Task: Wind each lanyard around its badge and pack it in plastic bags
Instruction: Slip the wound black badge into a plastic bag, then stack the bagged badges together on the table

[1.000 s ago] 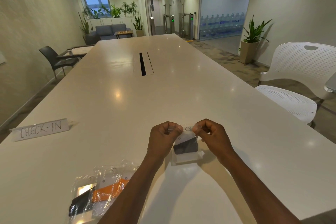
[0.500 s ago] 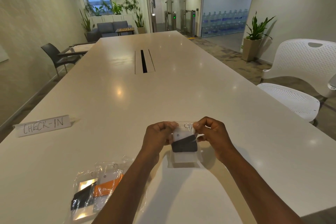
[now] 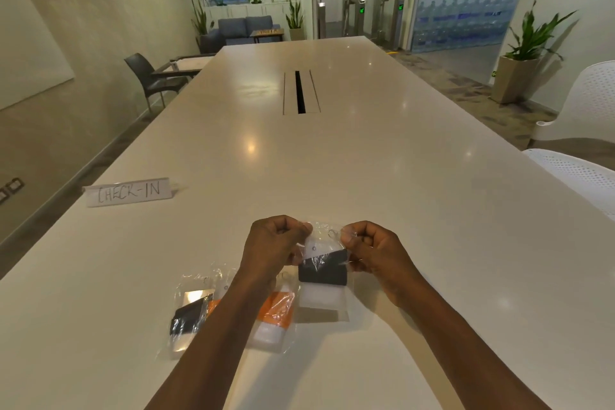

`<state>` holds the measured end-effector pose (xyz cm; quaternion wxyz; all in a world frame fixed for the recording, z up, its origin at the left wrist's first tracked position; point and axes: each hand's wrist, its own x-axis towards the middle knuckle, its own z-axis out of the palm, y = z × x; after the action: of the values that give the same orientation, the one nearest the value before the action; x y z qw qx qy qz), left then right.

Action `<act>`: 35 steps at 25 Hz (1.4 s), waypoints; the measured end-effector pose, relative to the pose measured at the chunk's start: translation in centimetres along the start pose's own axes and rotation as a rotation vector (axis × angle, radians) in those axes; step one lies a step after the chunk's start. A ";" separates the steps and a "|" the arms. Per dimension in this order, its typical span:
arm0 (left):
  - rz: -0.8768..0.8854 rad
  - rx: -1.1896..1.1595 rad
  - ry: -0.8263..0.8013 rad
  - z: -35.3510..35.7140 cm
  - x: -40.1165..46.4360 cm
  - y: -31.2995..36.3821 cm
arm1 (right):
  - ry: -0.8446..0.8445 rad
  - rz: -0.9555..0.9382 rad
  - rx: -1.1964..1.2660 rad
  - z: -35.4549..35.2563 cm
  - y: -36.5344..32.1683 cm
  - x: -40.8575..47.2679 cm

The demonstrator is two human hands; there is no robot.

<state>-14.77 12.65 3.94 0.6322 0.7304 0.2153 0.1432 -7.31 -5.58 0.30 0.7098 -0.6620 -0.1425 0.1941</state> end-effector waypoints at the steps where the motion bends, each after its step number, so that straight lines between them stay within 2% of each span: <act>1: 0.000 0.033 0.023 -0.5 -0.2 -0.1 | -0.010 0.010 0.018 0.6 0.3 0.0; 6: 0.019 0.237 0.147 -2.4 -1.3 -1.4 | -0.010 0.048 -0.021 3.4 2.0 -0.5; 11: 0.095 0.504 0.191 -3.7 -1.9 -2.6 | 0.033 0.050 -0.309 4.9 3.0 -1.0; 15: 0.159 0.562 0.201 -4.9 -2.6 -3.1 | 0.066 0.025 -0.491 5.3 2.5 -1.5; 19: 0.209 0.647 0.340 -8.4 -3.8 -4.2 | 0.064 0.043 -0.540 5.2 2.0 -2.1; 22: 0.036 0.764 0.391 -11.8 -5.1 -5.2 | 0.089 0.032 -0.618 4.6 1.9 -2.9; 25: -0.232 0.860 0.325 -14.6 -5.9 -6.3 | 0.097 0.060 -0.680 4.6 1.9 -3.5; 27: -0.304 0.892 0.248 -15.4 -6.4 -7.0 | 0.088 0.086 -0.715 5.1 2.0 -3.9; 31: -0.262 0.852 0.154 -15.4 -6.6 -7.6 | 0.108 0.075 -0.753 6.8 2.6 -4.6; 35: -0.212 0.658 0.106 -15.0 -6.4 -7.1 | 0.195 0.042 -0.777 8.1 2.8 -5.3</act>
<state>-28.47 23.22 -0.27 0.3623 0.8601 0.3571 0.0371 -16.00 -0.76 -1.55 0.4128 -0.8992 -0.1235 0.0764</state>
